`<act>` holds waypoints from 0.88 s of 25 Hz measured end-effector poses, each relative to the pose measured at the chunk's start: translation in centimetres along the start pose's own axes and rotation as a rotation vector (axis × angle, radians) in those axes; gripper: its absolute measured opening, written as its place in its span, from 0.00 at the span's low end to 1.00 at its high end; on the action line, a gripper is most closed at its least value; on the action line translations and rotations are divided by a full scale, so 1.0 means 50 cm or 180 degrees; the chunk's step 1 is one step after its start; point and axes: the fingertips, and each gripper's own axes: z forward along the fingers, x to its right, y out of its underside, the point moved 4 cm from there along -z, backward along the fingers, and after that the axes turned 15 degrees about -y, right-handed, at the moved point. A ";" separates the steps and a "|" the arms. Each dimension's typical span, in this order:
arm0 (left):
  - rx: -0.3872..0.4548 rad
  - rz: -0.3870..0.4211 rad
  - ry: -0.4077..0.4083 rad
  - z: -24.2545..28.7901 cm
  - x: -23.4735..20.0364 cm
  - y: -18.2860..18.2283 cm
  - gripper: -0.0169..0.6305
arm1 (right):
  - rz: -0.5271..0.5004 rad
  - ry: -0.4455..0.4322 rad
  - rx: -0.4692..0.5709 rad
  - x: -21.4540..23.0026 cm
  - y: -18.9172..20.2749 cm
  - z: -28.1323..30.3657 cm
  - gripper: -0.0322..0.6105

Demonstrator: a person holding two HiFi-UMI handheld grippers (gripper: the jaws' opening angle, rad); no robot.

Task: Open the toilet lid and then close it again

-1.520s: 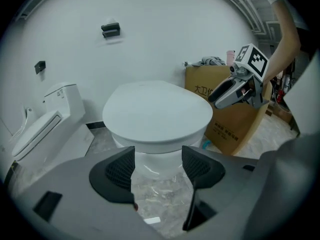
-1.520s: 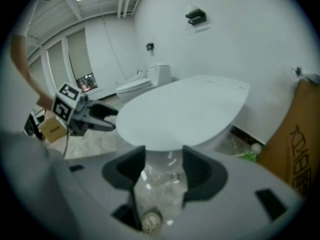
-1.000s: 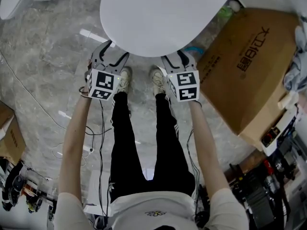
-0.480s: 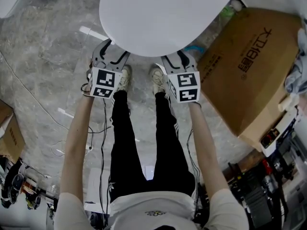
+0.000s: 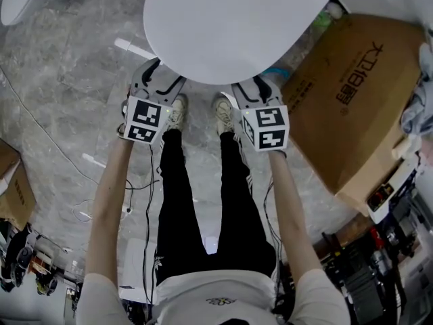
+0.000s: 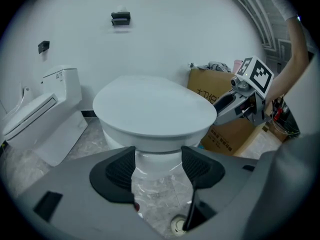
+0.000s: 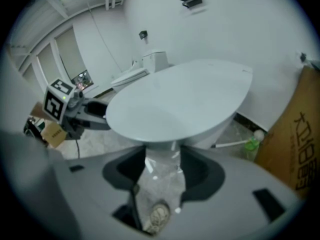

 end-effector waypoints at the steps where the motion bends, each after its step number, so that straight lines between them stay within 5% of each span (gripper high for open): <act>1: 0.0042 -0.0007 0.0003 -0.007 0.000 -0.008 0.49 | 0.0000 -0.0010 0.0012 -0.003 -0.005 -0.009 0.41; 11: 0.0465 -0.0119 -0.0012 -0.139 -0.020 -0.175 0.49 | -0.0028 -0.0093 0.0420 -0.055 -0.118 -0.151 0.41; 22: 0.1107 -0.0141 0.0021 -0.273 -0.061 -0.489 0.48 | -0.0277 -0.0088 0.0977 -0.075 -0.346 -0.376 0.41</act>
